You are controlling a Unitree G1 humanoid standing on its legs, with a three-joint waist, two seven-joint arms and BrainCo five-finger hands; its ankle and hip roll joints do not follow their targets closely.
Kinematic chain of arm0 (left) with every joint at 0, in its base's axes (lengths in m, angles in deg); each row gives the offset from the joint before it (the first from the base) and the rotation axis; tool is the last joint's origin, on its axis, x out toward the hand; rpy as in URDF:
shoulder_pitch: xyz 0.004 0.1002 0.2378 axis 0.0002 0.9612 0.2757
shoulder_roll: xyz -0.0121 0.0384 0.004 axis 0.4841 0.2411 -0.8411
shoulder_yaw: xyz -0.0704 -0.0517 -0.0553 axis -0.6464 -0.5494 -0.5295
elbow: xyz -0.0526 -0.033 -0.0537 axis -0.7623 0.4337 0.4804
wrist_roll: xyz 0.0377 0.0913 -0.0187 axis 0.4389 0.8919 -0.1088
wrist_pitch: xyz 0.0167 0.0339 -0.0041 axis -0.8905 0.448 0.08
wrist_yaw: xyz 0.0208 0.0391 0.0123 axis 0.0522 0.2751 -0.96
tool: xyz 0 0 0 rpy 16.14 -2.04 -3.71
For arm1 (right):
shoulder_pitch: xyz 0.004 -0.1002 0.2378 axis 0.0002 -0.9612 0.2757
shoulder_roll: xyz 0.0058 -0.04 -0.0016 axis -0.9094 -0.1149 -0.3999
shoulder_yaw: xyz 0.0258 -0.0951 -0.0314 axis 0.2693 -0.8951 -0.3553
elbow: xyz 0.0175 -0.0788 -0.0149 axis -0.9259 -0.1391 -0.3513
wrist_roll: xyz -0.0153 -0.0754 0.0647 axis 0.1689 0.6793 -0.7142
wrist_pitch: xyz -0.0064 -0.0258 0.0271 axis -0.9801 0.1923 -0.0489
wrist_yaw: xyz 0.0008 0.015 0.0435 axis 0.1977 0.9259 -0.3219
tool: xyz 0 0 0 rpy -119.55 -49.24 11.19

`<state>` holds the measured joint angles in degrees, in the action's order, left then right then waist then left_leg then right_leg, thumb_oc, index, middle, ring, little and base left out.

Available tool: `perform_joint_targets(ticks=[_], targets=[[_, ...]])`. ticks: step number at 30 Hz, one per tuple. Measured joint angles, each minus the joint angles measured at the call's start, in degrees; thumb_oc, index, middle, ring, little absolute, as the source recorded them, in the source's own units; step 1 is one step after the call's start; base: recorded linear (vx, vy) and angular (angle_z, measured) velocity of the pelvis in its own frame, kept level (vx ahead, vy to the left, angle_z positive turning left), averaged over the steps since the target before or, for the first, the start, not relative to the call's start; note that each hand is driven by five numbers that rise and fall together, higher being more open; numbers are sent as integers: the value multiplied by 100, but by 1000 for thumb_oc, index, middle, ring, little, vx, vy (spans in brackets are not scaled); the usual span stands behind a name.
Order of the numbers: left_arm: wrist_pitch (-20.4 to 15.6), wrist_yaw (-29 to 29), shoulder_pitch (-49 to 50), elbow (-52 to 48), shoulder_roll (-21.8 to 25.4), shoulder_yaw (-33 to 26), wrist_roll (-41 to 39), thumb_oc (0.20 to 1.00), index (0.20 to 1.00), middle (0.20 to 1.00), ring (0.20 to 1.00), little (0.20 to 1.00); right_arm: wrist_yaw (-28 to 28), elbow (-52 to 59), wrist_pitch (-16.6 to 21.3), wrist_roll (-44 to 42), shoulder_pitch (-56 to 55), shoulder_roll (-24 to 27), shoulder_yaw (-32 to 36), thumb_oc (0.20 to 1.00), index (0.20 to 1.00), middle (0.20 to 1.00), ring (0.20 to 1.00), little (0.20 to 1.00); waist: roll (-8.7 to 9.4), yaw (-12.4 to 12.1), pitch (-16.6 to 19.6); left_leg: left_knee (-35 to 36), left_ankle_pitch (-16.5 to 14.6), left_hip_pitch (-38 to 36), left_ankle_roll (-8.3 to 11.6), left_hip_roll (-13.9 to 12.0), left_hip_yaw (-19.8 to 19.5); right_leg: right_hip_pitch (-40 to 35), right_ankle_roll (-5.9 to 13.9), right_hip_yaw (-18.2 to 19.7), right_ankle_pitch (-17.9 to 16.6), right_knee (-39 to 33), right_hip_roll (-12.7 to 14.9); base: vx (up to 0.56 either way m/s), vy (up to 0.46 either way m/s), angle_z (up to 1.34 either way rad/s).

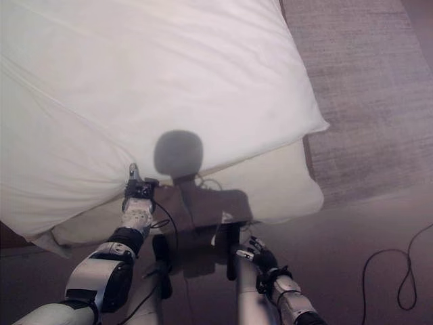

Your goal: Make the bed

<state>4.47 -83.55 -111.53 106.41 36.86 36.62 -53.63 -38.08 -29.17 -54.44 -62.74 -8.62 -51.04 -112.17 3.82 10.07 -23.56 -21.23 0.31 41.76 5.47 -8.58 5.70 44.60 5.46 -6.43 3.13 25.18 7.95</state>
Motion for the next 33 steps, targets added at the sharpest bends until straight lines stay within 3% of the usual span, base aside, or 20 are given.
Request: perform_joint_targets(ticks=[6, 14, 17, 21, 27, 31, 33], targets=[[-153, 129, 80, -151, 87, 7, 0, 200, 200, 200, 200, 200, 4, 69, 0, -1, -17, -65, -2, 1000, 1000, 1000, 1000, 1000, 72, -16, 43, -3, 6, 21, 5, 24, -15, 7, -1, -8, 0, 1, 21, 1, -2, 1], [-602, 555, 360, -2105, -202, 274, -136, 200, 200, 200, 200, 200, -7, 761, 27, -173, -50, -95, 9, 1000, 1000, 1000, 1000, 1000, 76, -178, 47, -40, 26, 77, -5, 81, -65, 21, -3, -12, -3, 12, 56, -1, 3, 1], [-715, 709, 502, -2396, -278, 420, -213, 200, 200, 200, 200, 200, 37, 889, 146, -418, -11, -164, 33, 1000, 1000, 1000, 1000, 1000, 76, -189, 47, -37, 29, 68, -10, 119, -96, 10, -1, -24, -1, 34, 87, 3, 3, 6], [-836, 923, 922, -3116, -588, 629, -432, 200, 200, 200, 200, 200, 208, 1001, 265, -1212, 204, -348, 49, 1000, 1000, 1000, 1000, 1000, 75, -299, 47, 41, 52, -31, -39, 181, -99, -51, -1, -19, 0, 27, 133, 4, 1, 3], [-891, 1156, 1167, -3655, -685, 908, -579, 200, 200, 200, 200, 200, 593, 1058, 275, -2440, 591, -708, 46, 1000, 1000, 1000, 1000, 1000, 71, -460, 44, 206, 118, -116, -63, 220, -100, -96, -1, -25, 2, -22, 157, 3, 2, 1], [-892, 1257, 1459, -4169, -782, 1147, -657, 200, 200, 200, 200, 200, 929, 1005, 175, -3367, 826, -906, 61, 1000, 1000, 1000, 1000, 1000, 44, -494, 26, 247, 164, -128, -54, 244, -123, -109, -1, -54, 4, -24, 183, 3, -2, 5], [-897, 1274, 1598, -4436, -937, 1318, -659, 200, 200, 200, 200, 200, 1069, 987, 81, -4059, 1104, -1107, 76, 1000, 1000, 1000, 1000, 1000, -40, -630, -42, 264, 173, -177, -65, 281, -151, -179, 5, -81, 23, -23, 222, 8, -15, 8]])
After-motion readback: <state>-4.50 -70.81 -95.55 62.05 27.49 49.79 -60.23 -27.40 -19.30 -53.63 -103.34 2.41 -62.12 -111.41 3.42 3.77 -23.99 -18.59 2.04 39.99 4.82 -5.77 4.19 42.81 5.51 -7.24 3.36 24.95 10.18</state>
